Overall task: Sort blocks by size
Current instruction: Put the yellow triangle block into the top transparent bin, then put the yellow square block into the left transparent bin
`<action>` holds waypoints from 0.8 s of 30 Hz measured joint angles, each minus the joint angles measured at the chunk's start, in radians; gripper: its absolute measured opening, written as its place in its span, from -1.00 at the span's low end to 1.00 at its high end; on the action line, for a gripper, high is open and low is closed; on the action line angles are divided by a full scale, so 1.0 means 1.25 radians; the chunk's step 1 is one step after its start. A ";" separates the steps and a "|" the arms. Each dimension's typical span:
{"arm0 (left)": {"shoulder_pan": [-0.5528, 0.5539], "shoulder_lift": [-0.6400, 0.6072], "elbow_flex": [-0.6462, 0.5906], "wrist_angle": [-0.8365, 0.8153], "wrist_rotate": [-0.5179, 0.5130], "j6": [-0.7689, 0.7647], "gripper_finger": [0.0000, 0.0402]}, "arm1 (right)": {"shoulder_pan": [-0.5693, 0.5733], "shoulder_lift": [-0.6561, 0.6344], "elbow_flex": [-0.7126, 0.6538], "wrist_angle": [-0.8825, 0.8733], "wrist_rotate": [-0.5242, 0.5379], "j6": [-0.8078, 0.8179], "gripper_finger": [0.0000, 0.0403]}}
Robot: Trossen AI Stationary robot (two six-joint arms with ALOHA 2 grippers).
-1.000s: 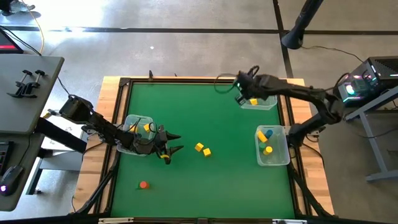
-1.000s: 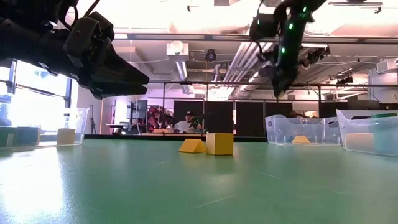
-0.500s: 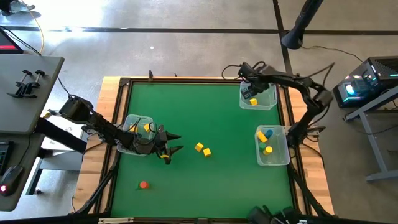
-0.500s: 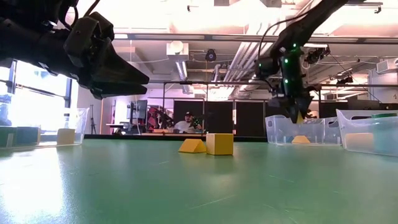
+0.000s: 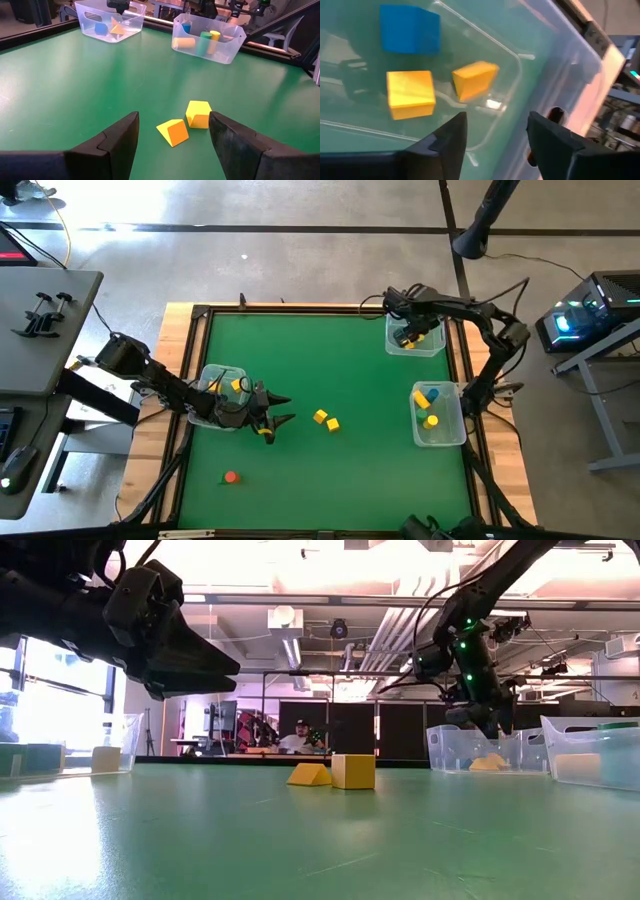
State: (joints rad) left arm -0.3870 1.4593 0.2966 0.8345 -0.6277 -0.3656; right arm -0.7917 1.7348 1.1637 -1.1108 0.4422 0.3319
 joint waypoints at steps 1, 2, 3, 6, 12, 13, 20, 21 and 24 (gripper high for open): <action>0.000 0.000 0.000 0.000 0.000 0.000 0.13 | 0.002 0.000 0.000 -0.005 0.011 0.000 0.00; 0.000 0.000 0.000 0.000 0.000 0.000 0.13 | 0.005 0.000 0.000 -0.007 0.022 0.000 0.03; 0.000 0.000 0.000 0.000 0.000 0.000 0.13 | 0.008 0.000 0.000 -0.009 0.030 -0.010 0.07; 0.000 0.000 0.000 0.000 0.000 0.000 0.13 | 0.032 0.000 0.000 -0.028 0.035 -0.029 0.14; 0.000 0.000 0.000 0.000 0.000 -0.015 0.13 | 0.143 -0.025 -0.001 -0.099 0.195 -0.017 0.16; 0.000 0.000 0.000 0.000 0.000 -0.020 0.13 | 0.167 -0.038 -0.001 -0.110 0.215 -0.014 0.16; 0.000 0.000 0.000 0.000 0.000 -0.020 0.13 | 0.354 -0.159 -0.001 -0.154 0.239 0.070 0.16; 0.000 0.000 0.000 0.000 0.000 -0.020 0.13 | 0.384 -0.175 -0.001 -0.161 0.216 0.105 0.16; 0.000 0.000 0.000 0.000 0.000 -0.020 0.13 | 0.480 -0.215 -0.001 -0.175 0.130 0.191 0.16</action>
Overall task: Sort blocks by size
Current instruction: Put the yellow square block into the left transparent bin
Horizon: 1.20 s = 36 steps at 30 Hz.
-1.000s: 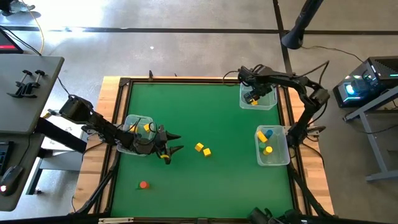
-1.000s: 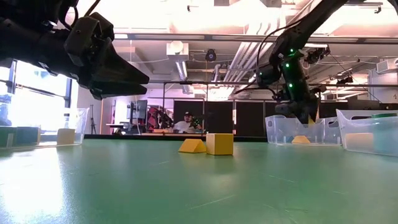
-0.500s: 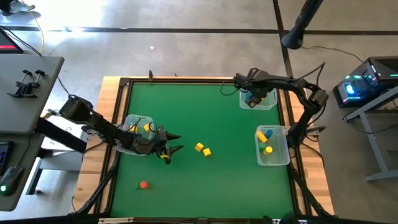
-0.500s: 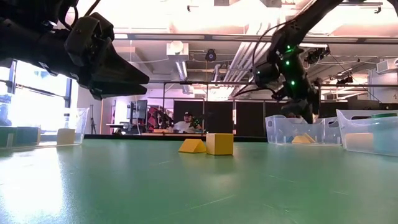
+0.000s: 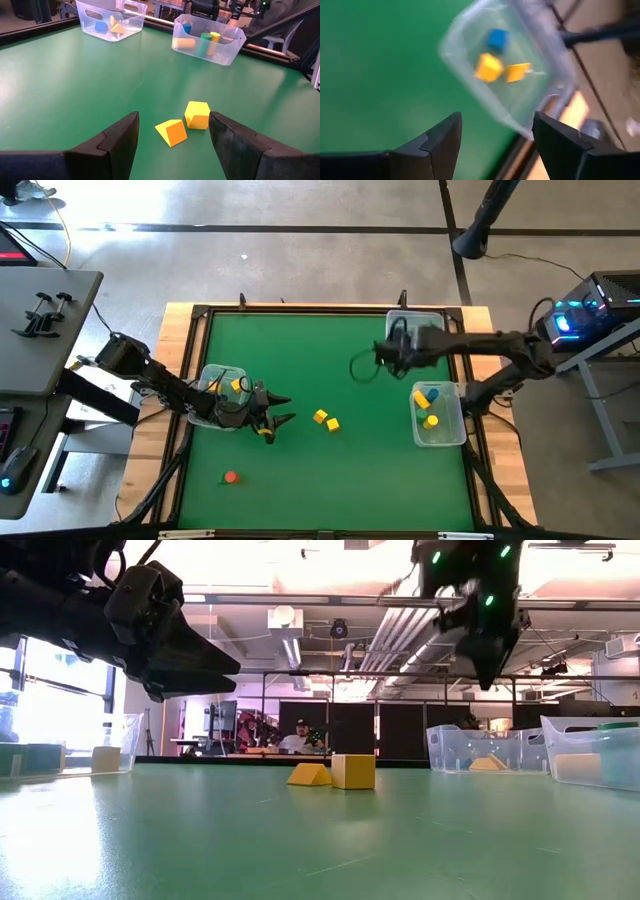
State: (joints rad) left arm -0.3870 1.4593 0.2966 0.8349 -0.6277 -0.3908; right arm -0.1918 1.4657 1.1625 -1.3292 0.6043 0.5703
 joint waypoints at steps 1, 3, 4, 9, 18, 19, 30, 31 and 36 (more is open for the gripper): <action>0.000 0.000 0.000 0.000 0.000 0.000 0.13 | 0.038 -0.010 0.000 -0.003 -0.015 0.015 0.16; 0.000 0.000 0.000 0.000 0.000 0.000 0.13 | 0.119 -0.021 0.000 0.004 -0.015 0.042 0.16; 0.000 0.000 0.000 0.000 0.000 0.000 0.13 | 0.158 -0.023 0.000 0.005 -0.004 0.057 0.16; 0.000 0.000 0.000 0.000 0.000 0.000 0.13 | 0.331 -0.019 0.000 0.066 0.072 0.157 0.16; 0.001 0.000 0.000 0.000 0.000 0.000 0.13 | 0.509 0.006 0.000 0.304 0.245 0.312 0.16; 0.001 0.000 0.000 0.001 0.000 0.000 0.13 | 0.515 0.013 0.001 0.316 0.244 0.331 0.16; 0.001 0.000 0.000 0.001 -0.008 0.000 0.13 | 0.526 0.129 0.001 0.366 0.205 0.402 0.16; 0.001 0.000 0.000 0.001 -0.008 0.000 0.13 | 0.521 0.138 0.001 0.384 0.210 0.402 0.16; 0.001 0.000 0.000 0.001 -0.009 -0.008 0.13 | 0.488 0.161 0.001 0.507 0.203 0.256 0.16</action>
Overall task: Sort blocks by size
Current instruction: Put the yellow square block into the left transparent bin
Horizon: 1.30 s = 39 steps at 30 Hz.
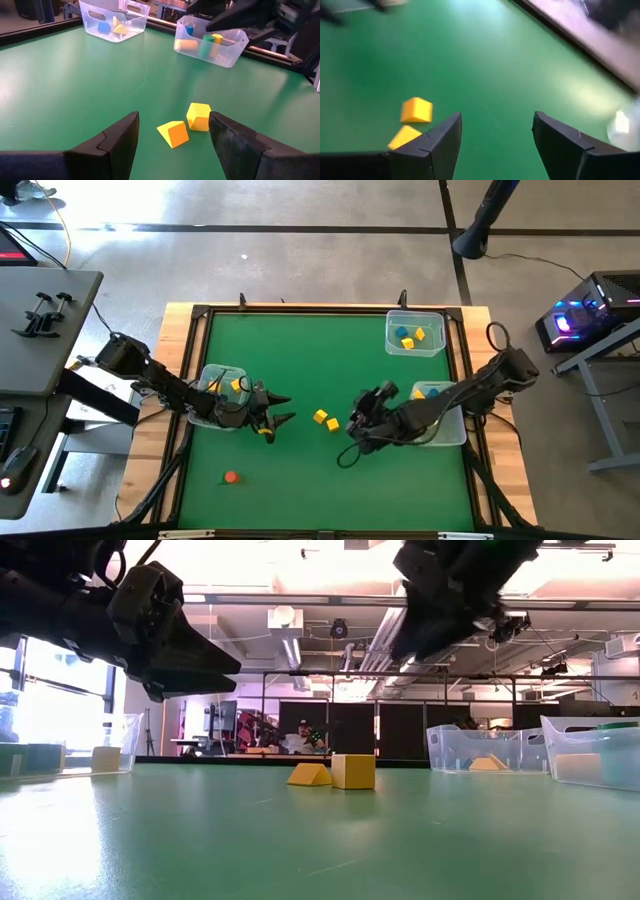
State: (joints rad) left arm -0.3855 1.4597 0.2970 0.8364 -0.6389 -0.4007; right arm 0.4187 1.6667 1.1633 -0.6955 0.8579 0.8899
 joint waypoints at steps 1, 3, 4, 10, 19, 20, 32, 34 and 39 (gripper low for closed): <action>0.000 0.000 0.000 0.000 0.000 -0.004 0.13 | 0.003 0.006 0.000 0.041 0.003 -0.075 0.16; 0.000 0.000 0.000 0.000 0.000 -0.004 0.13 | 0.014 0.020 0.000 0.134 -0.009 -0.250 0.16; 0.000 0.000 0.000 0.000 0.000 -0.001 0.13 | 0.020 0.028 0.000 0.178 -0.028 -0.333 0.16; 0.000 0.000 0.000 0.000 -0.001 0.001 0.13 | -0.003 0.103 0.000 0.365 -0.233 -0.572 0.16; 0.000 0.000 0.000 -0.002 0.004 0.002 0.13 | -0.120 0.193 0.000 0.387 -0.437 -0.608 0.14; 0.000 0.000 0.000 -0.003 0.004 0.006 0.13 | -0.129 0.193 -0.001 0.389 -0.456 -0.614 0.13; 0.002 0.000 0.000 -0.005 0.005 0.009 0.13 | -0.144 0.137 -0.371 0.983 -0.531 -0.494 0.06; 0.006 0.000 0.000 -0.003 0.004 0.008 0.13 | -0.144 0.143 -0.419 1.092 -0.516 -0.479 0.06; 0.010 0.000 0.000 0.004 0.002 0.007 0.13 | -0.144 0.164 -0.456 1.157 -0.495 -0.459 0.06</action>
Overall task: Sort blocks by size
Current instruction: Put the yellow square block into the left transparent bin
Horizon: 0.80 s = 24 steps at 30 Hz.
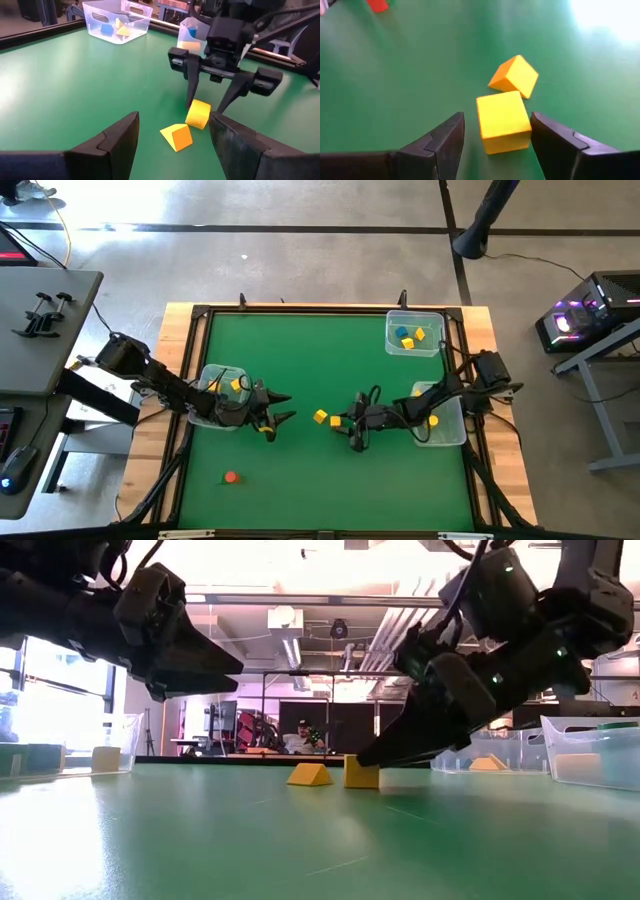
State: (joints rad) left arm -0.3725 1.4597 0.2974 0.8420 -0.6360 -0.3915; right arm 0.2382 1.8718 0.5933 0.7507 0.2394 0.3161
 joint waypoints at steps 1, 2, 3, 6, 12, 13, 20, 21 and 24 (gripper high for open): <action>0.000 0.000 0.000 0.002 0.000 0.000 0.13 | 0.000 0.007 0.005 0.001 0.000 -0.001 0.06; 0.000 0.000 0.000 0.004 0.000 0.000 0.13 | 0.000 0.015 0.010 -0.001 -0.001 -0.003 0.06; 0.000 0.000 0.000 0.010 0.000 0.000 0.13 | 0.000 0.025 0.016 -0.005 -0.001 -0.006 0.06; 0.000 0.000 0.000 0.023 0.000 0.001 0.13 | 0.000 0.057 0.045 -0.003 0.000 -0.020 0.04; -0.006 0.000 0.000 0.026 0.038 0.058 0.13 | 0.003 0.077 0.075 -0.004 0.012 -0.017 -0.28; -0.012 0.000 0.002 0.023 0.052 0.091 0.13 | 0.004 0.071 0.075 -0.004 0.011 -0.017 -0.35; -0.085 0.001 0.092 -0.060 0.072 0.576 0.13 | 0.002 0.063 0.075 0.153 -0.058 -0.023 -0.36; -0.094 0.001 0.113 -0.076 0.071 0.650 0.13 | -0.001 0.062 0.075 0.181 -0.074 -0.024 -0.36; -0.109 0.012 0.166 -0.115 0.071 0.816 0.13 | -0.013 0.062 0.075 0.254 -0.127 -0.028 -0.36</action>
State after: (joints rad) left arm -0.5091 1.4752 0.5045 0.6981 -0.5470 0.6280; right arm 0.2216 1.9495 0.6876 1.0687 0.0807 0.2805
